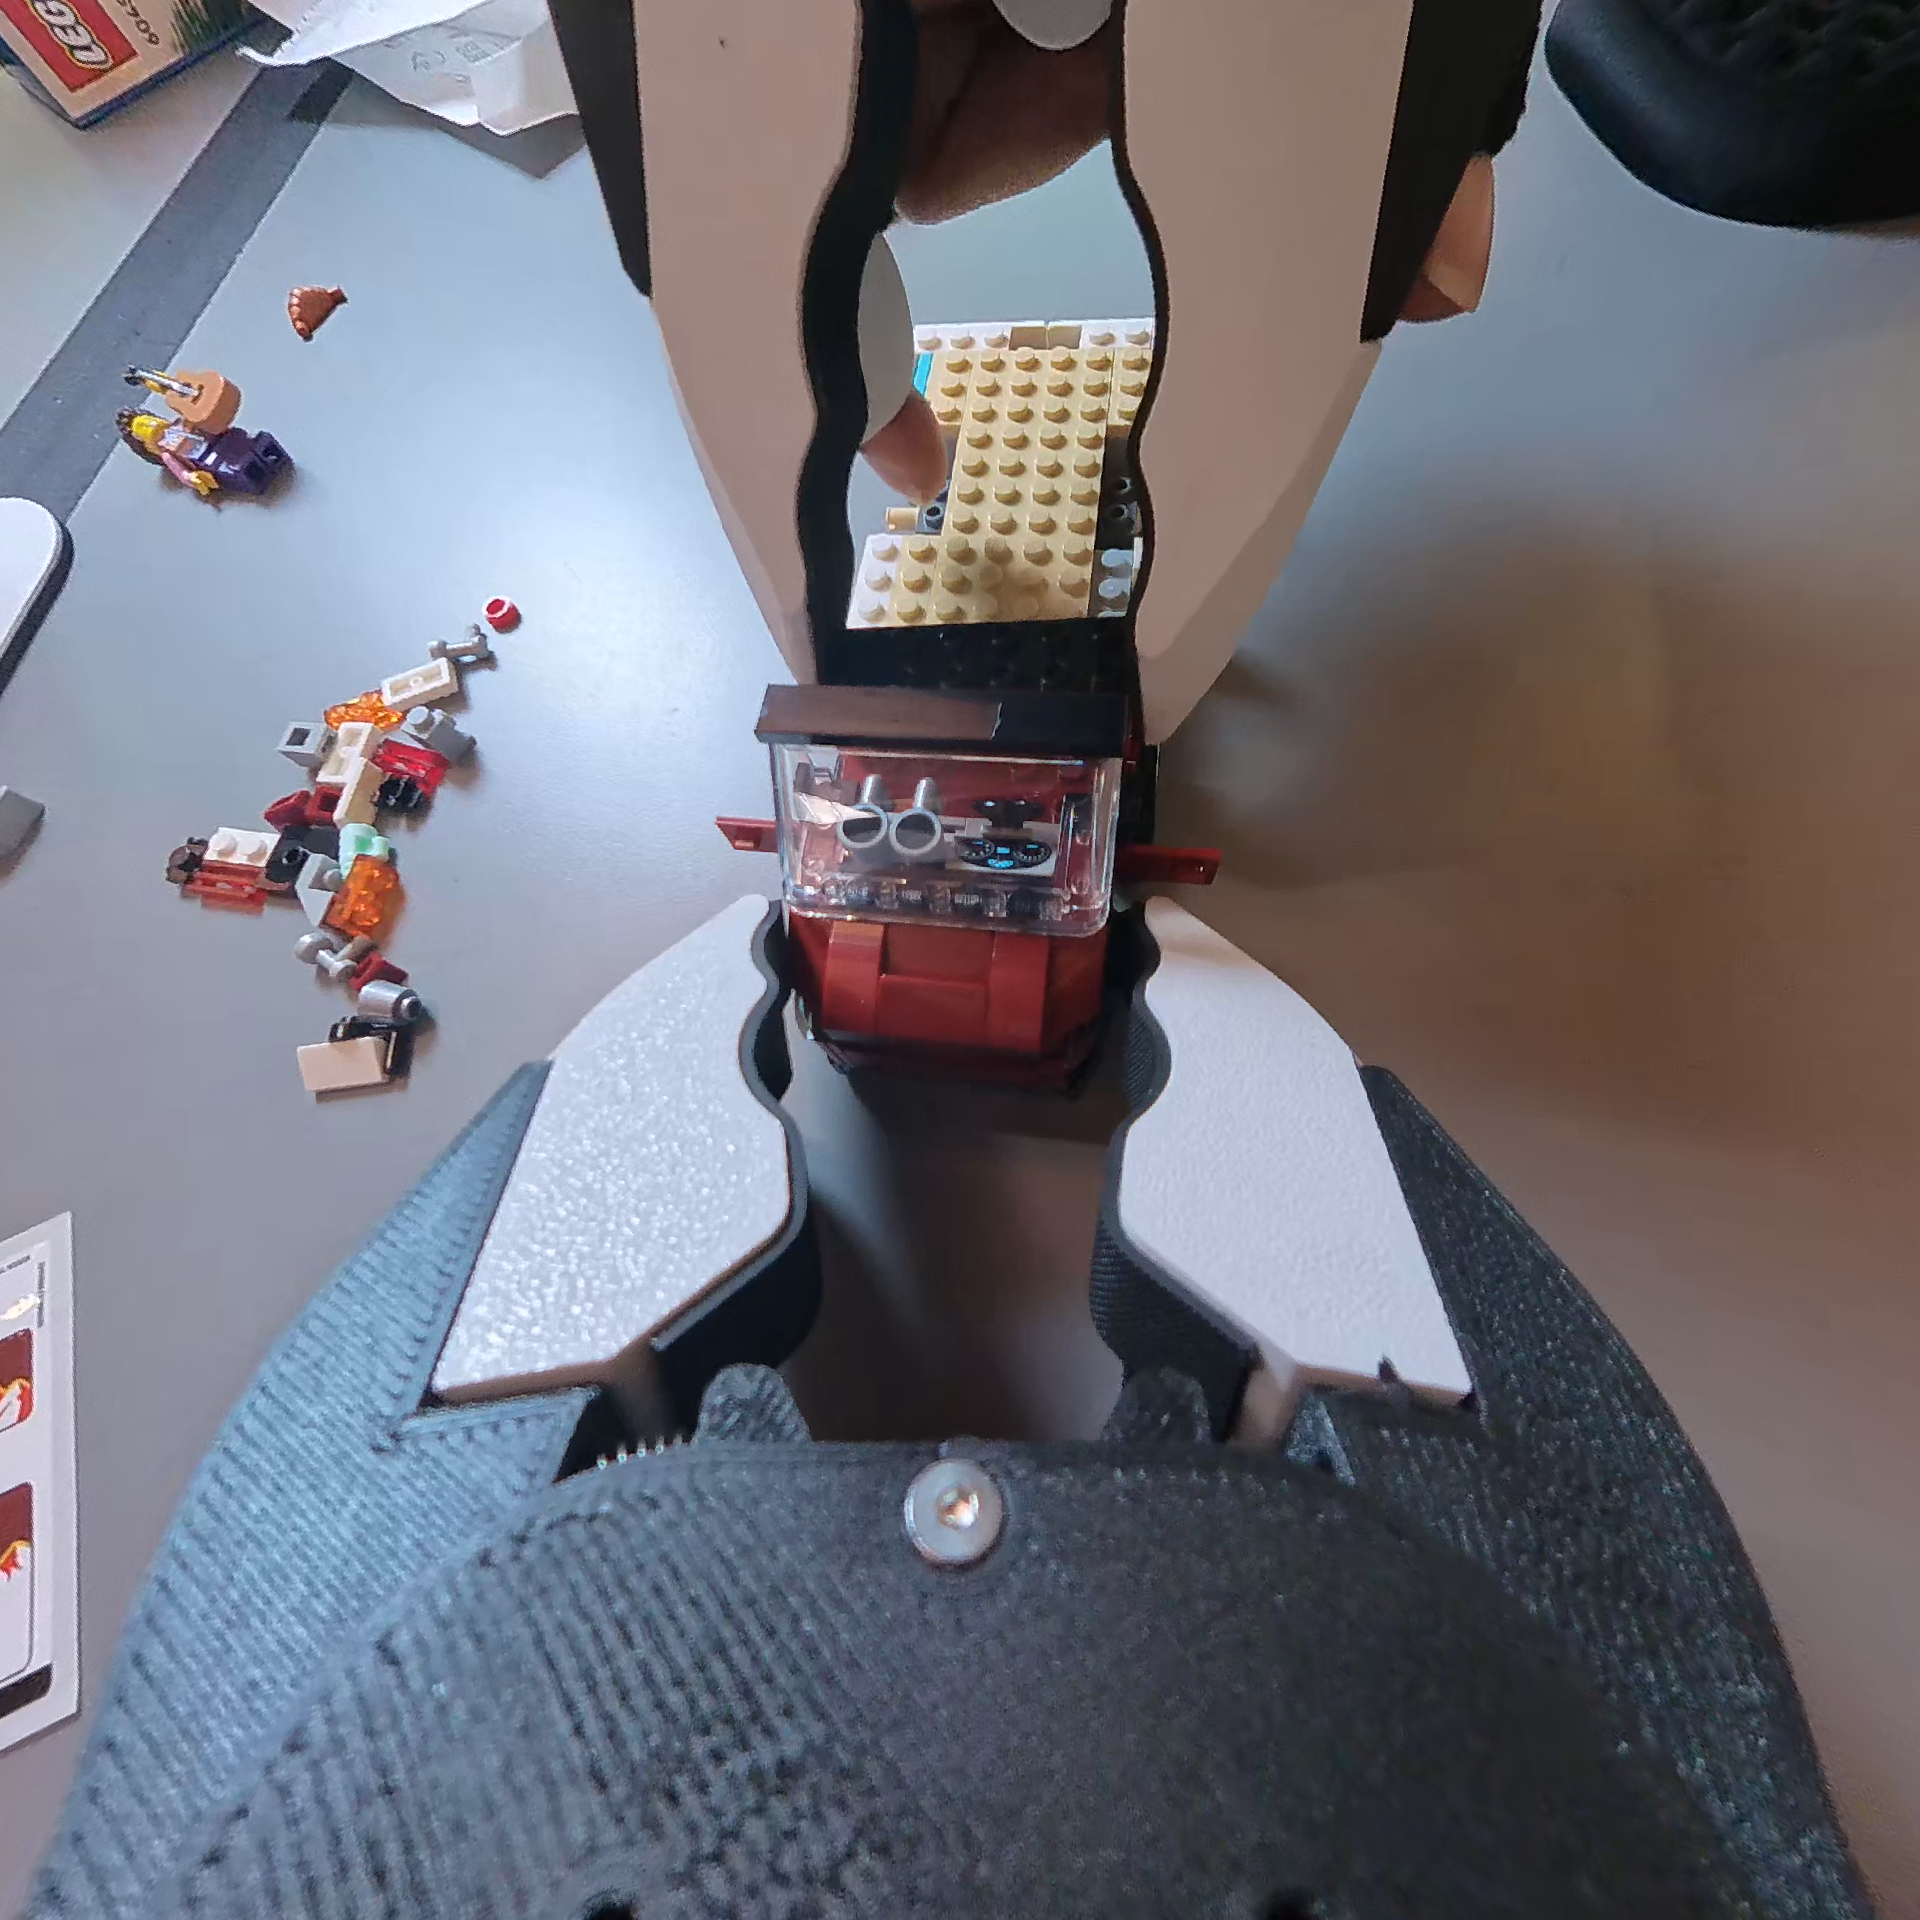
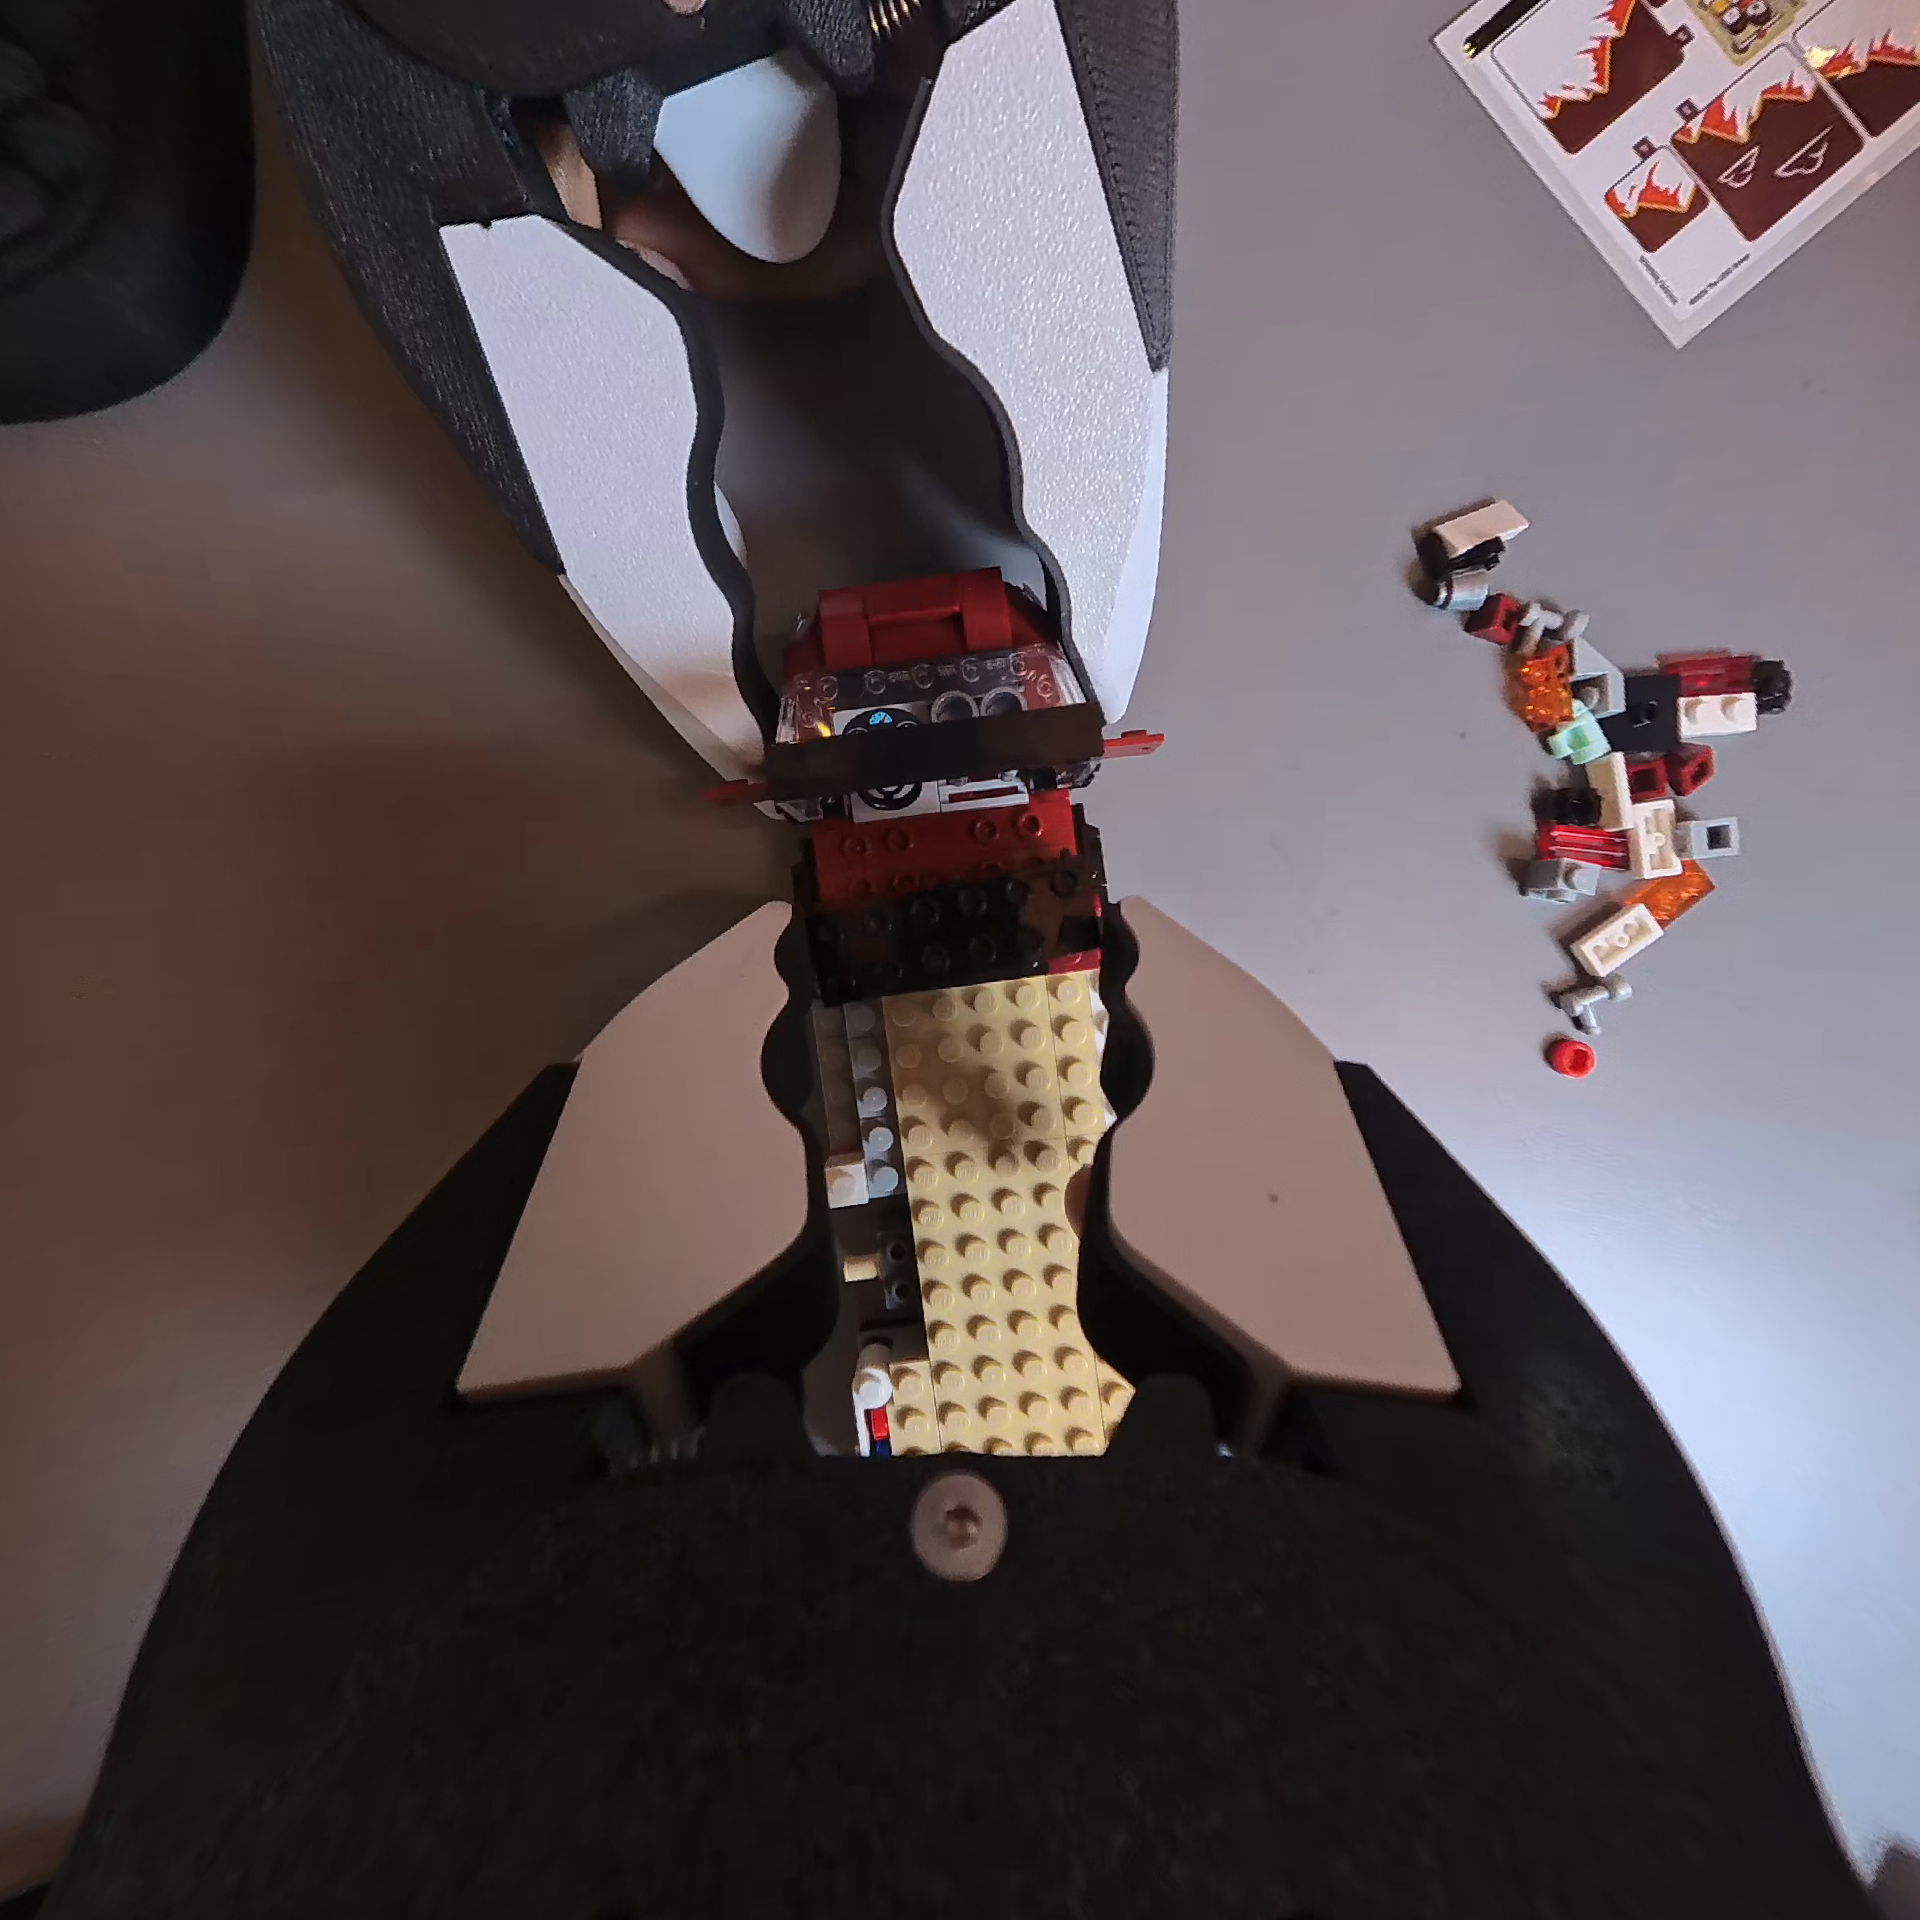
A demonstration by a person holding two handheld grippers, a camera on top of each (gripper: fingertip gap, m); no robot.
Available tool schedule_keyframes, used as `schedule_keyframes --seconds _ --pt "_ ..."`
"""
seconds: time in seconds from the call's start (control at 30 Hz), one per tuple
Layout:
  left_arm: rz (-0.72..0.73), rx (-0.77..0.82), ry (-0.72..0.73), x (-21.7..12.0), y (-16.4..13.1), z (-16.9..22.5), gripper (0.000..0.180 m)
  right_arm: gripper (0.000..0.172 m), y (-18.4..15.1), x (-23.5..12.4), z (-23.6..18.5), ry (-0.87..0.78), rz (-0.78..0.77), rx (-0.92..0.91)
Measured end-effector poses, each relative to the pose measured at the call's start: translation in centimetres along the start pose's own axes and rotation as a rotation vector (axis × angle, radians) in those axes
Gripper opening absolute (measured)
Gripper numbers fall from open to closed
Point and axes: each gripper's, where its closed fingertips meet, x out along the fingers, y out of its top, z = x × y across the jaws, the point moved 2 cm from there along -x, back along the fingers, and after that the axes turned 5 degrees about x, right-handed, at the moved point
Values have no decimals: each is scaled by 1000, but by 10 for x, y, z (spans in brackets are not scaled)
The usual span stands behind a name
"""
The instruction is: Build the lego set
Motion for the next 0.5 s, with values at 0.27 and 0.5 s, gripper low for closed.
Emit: schedule_keyframes --seconds 0.27,0.5 --pt "0 1 -1 0 0 0 63 53 -1 0 0 -1 -3 1" --pt "2 7 -1 -1 -1 0 63 54 0 -1 0 5 1 4"
